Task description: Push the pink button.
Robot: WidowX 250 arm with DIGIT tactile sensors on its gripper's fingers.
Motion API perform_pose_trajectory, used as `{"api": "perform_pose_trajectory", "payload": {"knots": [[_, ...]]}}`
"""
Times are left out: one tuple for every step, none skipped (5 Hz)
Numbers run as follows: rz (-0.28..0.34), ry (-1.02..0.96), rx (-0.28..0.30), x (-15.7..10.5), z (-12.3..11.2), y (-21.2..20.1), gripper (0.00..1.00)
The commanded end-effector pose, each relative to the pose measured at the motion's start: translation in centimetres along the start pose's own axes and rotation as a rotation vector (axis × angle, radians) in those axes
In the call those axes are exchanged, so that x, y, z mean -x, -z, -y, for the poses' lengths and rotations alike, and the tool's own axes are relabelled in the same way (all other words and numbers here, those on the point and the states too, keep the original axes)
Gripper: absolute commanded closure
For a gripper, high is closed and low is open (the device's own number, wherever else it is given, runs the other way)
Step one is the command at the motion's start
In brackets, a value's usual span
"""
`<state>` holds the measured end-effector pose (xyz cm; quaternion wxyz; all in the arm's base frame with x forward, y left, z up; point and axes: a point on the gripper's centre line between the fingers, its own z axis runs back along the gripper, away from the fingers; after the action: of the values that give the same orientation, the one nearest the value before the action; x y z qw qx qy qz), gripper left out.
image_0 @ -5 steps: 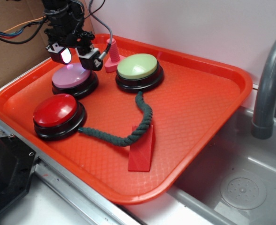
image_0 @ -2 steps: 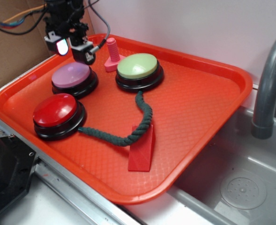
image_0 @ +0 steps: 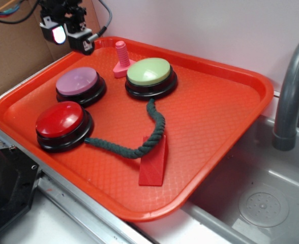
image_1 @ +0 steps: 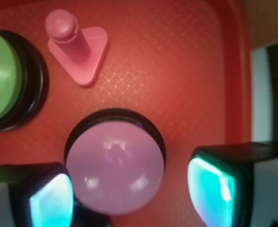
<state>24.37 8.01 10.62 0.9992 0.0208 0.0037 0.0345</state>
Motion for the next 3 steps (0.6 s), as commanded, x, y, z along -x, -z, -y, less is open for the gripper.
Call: {"api": "perform_pose_trajectory", "payload": {"knots": [[0.074, 0.018, -0.027, -0.7, 0.4, -3.2, 0.0], [0.093, 0.03, -0.018, -0.8, 0.9, -4.0, 0.0], [0.09, 0.063, -0.024, -1.1, 1.4, -4.2, 0.0]]}}
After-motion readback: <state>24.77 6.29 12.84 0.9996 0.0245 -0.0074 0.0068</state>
